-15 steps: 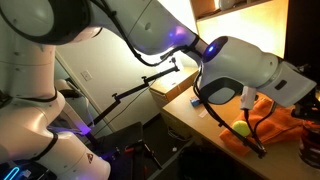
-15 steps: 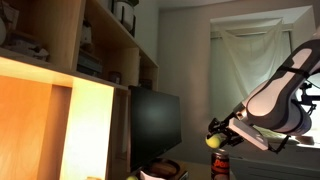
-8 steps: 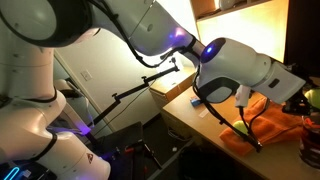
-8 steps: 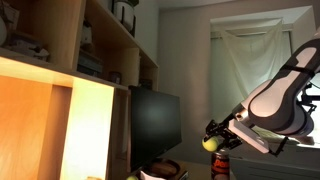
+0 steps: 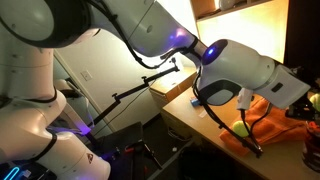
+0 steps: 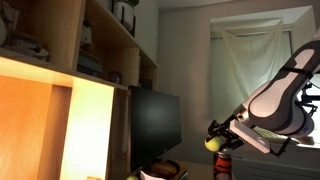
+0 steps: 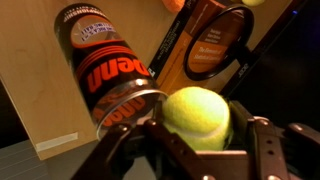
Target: Put the middle tennis bowl in the can
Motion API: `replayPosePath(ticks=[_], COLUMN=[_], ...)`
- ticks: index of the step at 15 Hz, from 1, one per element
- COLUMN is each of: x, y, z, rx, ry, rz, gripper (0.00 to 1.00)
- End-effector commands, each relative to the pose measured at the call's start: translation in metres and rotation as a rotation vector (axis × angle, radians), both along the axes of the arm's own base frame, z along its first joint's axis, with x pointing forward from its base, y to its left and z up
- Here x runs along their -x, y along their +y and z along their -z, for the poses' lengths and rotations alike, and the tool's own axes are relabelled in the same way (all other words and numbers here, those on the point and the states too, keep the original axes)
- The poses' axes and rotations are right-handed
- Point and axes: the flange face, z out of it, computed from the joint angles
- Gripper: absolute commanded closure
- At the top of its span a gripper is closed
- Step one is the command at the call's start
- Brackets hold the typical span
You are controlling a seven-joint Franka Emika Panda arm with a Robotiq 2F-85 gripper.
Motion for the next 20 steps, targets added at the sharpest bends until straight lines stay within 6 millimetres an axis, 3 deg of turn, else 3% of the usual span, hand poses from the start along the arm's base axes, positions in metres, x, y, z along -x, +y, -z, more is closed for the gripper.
replayPosePath(ticks=[1, 5, 12, 20], x=[0.003, -0.004, -0.01, 0.009], y=[-0.003, 0.0, -0.002, -0.009], z=[-0.008, -0.017, -0.056, -0.038], rx=[0.001, -0.001, -0.012, -0.026], ry=[-0.005, -0.027, -0.09, -0.039], rz=[0.025, 0.008, 0.014, 0.035], gripper=[0.58, 0.58, 0.58, 0.58])
